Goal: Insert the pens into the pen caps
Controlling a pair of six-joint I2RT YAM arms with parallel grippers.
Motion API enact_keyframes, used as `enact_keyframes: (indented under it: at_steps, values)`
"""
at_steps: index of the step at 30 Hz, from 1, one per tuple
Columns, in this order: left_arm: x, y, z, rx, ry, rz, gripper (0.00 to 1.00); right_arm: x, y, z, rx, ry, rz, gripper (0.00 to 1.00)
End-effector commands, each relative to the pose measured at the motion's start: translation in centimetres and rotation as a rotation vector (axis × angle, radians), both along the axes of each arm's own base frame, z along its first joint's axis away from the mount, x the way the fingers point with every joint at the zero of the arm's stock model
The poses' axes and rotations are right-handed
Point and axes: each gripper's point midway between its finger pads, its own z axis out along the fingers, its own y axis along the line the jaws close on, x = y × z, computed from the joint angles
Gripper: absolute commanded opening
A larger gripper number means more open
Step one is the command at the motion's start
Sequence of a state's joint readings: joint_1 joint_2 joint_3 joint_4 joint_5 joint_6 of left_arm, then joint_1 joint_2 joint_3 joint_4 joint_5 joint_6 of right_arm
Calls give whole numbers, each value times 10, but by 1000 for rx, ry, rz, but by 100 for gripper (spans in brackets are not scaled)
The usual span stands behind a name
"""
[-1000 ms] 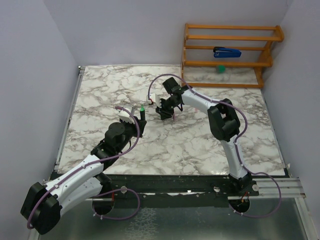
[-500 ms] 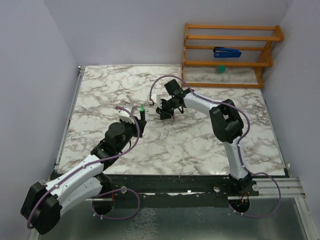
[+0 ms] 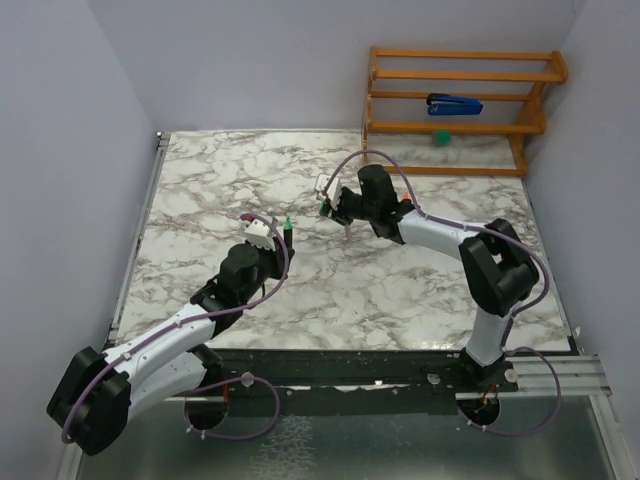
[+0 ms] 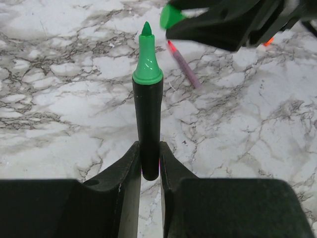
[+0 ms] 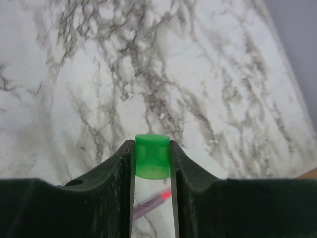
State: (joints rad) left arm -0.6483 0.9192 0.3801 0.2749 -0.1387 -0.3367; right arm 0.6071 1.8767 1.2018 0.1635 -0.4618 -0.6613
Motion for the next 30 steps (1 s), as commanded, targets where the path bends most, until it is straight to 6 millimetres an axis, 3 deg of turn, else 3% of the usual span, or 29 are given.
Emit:
enact_keyframes:
  at_steps: [1, 9, 17, 23, 30]
  values:
    - [1, -3, -7, -4, 0, -6, 0, 18, 0, 86, 238, -202, -130, 1]
    - [8, -5, -17, 14, -3, 3, 0, -3, -29, 151, 552, -248, -274, 0]
    - [20, -16, -12, 10, -76, -1, 0, -31, -37, 184, 847, -126, -302, 1]
    - [26, -29, -13, 25, -103, -22, 0, -34, -33, 194, 982, -10, -316, 0]
    - [32, -39, -7, 32, -134, -24, 0, -32, -23, 187, 994, 53, -340, 0]
